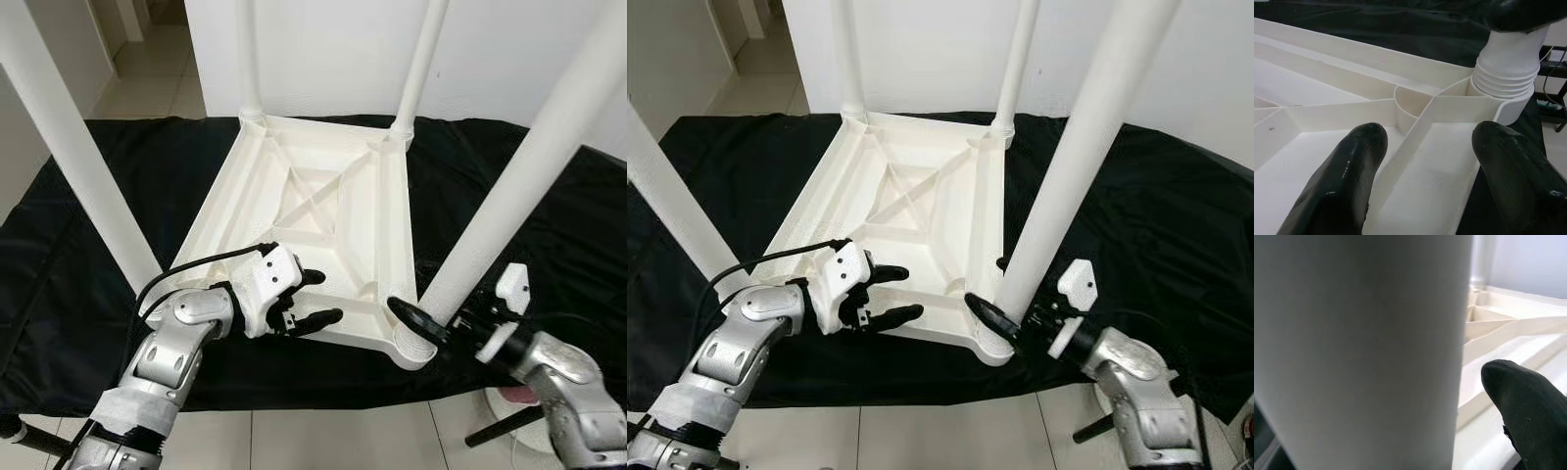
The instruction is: Building children table
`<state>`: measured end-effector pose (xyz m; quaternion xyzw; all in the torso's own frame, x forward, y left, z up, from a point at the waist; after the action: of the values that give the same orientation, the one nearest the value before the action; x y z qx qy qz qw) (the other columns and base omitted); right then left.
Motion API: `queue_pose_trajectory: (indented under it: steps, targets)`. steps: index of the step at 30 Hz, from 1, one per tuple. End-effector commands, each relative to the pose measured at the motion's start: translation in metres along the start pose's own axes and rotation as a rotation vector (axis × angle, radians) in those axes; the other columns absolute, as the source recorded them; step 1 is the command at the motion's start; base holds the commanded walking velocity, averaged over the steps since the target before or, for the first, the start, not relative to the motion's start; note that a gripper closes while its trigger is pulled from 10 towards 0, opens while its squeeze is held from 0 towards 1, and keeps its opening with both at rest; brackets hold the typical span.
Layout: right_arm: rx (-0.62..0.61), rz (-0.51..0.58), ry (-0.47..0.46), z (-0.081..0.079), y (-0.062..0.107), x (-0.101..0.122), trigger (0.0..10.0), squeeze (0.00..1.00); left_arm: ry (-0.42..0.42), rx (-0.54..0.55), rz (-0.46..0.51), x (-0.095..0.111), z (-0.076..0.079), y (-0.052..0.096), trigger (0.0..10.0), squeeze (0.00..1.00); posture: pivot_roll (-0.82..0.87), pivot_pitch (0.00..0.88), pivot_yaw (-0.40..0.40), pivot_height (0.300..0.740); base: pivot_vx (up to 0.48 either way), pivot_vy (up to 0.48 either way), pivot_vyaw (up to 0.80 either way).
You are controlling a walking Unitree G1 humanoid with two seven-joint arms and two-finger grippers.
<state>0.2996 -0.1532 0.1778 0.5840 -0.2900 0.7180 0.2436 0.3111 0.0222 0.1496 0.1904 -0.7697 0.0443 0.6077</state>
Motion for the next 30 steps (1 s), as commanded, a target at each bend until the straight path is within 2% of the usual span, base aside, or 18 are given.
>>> queue_pose_trajectory:
  steps: [1, 2, 6, 10, 12, 15, 16, 17, 19, 21, 23, 24, 25, 26, 30]
  targets:
    - [-0.044, 0.007, 0.001, 0.008, 0.001, 0.0, 10.0, 0.0, -0.011, 0.077, -0.016, -0.004, -0.006, -0.007, 10.0, 0.0, 0.02, 0.06, -0.005, 0.74, 0.0, 0.0, 0.0]
    - [-0.04, -0.007, -0.013, 0.009, 0.003, -0.002, 10.0, 0.0, -0.017, 0.05, -0.01, -0.002, 0.001, -0.014, 10.0, 0.0, 0.02, 0.061, -0.008, 0.74, 0.0, 0.0, 0.0]
    - [-0.035, -0.018, -0.017, 0.009, 0.005, -0.004, 10.0, 0.0, -0.019, 0.035, -0.008, -0.002, 0.004, -0.016, 10.0, 0.0, 0.01, 0.063, -0.007, 0.74, 0.0, 0.0, 0.0]
    - [-0.125, -0.075, 0.015, 0.028, 0.029, -0.013, 10.0, 0.0, -0.028, 0.005, -0.001, 0.0, 0.009, -0.025, 10.0, 0.0, -0.01, 0.063, 0.001, 0.74, 0.0, 0.0, 0.0]
    - [-0.147, -0.079, 0.025, 0.032, 0.032, -0.014, 10.0, 0.0, -0.026, 0.004, -0.001, 0.0, 0.009, -0.025, 10.0, 0.0, -0.01, 0.063, 0.001, 0.74, 0.0, 0.0, 0.0]
    - [-0.225, -0.084, 0.033, 0.048, 0.039, -0.017, 10.0, 0.0, -0.027, -0.002, -0.001, 0.0, 0.009, -0.028, 10.0, 0.0, -0.02, 0.063, 0.005, 0.74, 0.0, 0.0, 0.0]
    - [-0.225, -0.084, 0.033, 0.048, 0.039, -0.017, 10.0, 0.0, -0.027, -0.002, -0.001, 0.0, 0.009, -0.028, 10.0, 0.0, -0.02, 0.063, 0.005, 0.74, 0.0, 0.0, 0.0]
    - [-0.279, -0.068, 0.015, 0.059, 0.033, -0.017, 10.0, 0.0, -0.03, -0.011, 0.007, 0.002, 0.011, -0.032, 10.0, 0.0, -0.02, 0.062, 0.008, 0.74, 0.0, 0.0, 0.0]
    - [-0.295, -0.061, 0.012, 0.063, 0.03, -0.017, 10.0, 0.0, -0.031, -0.014, 0.011, 0.003, 0.011, -0.033, 10.0, 0.0, -0.04, 0.062, 0.009, 0.74, 0.0, 0.0, 0.0]
    - [-0.317, -0.039, 0.02, 0.066, 0.013, -0.016, 10.0, 0.0, -0.03, -0.027, 0.023, 0.005, 0.013, -0.037, 10.0, 0.0, -0.05, 0.065, 0.01, 0.74, 0.0, 0.0, 0.0]
    - [-0.327, -0.006, 0.001, 0.064, -0.005, -0.012, 10.0, 0.0, -0.035, -0.036, 0.032, 0.007, 0.015, -0.04, 10.0, 0.0, -0.05, 0.065, 0.01, 0.74, 0.0, 0.0, 0.0]
    - [-0.327, -0.006, 0.001, 0.064, -0.005, -0.012, 10.0, 0.0, -0.035, -0.036, 0.032, 0.007, 0.015, -0.04, 10.0, 0.0, -0.05, 0.065, 0.01, 0.74, 0.0, 0.0, 0.0]
    - [-0.312, 0.02, -0.014, 0.059, -0.022, -0.011, 10.0, 0.0, -0.038, -0.044, 0.045, 0.01, 0.018, -0.045, 10.0, 0.0, -0.07, 0.075, -0.002, 0.74, 0.0, 0.0, 0.0]
    - [-0.312, 0.02, -0.014, 0.059, -0.022, -0.011, 10.0, 0.0, -0.038, -0.044, 0.045, 0.01, 0.018, -0.045, 10.0, 0.0, -0.07, 0.075, -0.002, 0.74, 0.0, 0.0, 0.0]
    - [-0.25, 0.067, -0.047, 0.046, -0.045, -0.009, 10.0, 0.0, -0.028, -0.045, 0.078, 0.018, 0.022, -0.052, 10.0, 0.0, -0.07, 0.083, -0.012, 0.74, 0.0, 0.0, 0.0]
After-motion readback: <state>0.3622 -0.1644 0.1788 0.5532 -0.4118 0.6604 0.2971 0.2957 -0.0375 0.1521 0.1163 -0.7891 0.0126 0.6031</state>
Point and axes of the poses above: a point about 5 cm out from each wrist's last joint towards the gripper, its own y axis pointing back from the gripper into the wrist, its own x axis along the axis of the wrist's last joint, z = x × y, the point moved 6 cm from there along -y, pointing out of the wrist towards the gripper
